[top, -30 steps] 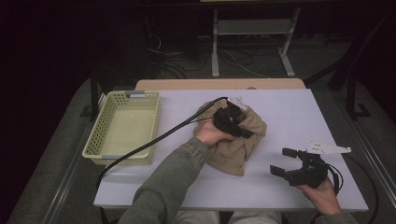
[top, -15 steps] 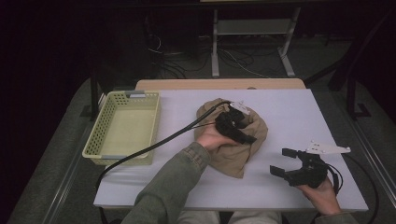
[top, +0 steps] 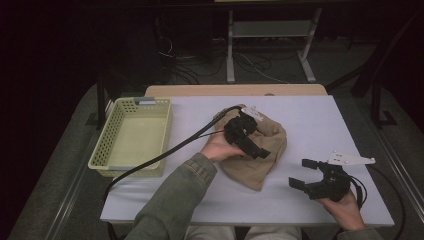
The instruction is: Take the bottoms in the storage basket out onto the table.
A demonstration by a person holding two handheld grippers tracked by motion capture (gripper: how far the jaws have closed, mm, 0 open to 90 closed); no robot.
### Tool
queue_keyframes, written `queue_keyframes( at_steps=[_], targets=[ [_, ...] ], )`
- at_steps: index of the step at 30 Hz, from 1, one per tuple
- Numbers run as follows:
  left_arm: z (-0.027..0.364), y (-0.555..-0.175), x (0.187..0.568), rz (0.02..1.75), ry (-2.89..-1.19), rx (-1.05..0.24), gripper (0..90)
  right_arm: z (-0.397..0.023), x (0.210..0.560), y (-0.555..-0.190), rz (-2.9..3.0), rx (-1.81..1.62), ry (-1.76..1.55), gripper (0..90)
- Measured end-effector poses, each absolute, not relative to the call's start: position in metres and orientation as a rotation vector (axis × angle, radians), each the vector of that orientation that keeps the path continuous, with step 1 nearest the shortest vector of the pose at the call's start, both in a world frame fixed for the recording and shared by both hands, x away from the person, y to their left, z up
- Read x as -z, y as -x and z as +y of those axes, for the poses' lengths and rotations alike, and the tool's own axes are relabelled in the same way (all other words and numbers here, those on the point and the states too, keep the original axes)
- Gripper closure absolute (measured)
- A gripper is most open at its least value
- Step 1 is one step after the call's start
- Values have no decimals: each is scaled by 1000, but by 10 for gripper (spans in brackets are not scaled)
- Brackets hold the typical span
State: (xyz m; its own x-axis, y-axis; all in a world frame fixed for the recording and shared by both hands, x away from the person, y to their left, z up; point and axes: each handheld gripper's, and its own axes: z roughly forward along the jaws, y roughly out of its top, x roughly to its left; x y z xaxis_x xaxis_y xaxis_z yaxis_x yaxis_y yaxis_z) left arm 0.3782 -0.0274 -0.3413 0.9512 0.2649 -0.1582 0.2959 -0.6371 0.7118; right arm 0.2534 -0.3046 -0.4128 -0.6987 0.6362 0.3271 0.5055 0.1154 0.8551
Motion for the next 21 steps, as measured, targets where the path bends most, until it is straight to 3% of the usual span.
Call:
queue_keyframes(
  at_steps=[21],
  targets=[
    [34,-356,333,492,-2205,-18,0,-303,413,-254,2263,-1640,-1157,7]
  ],
)
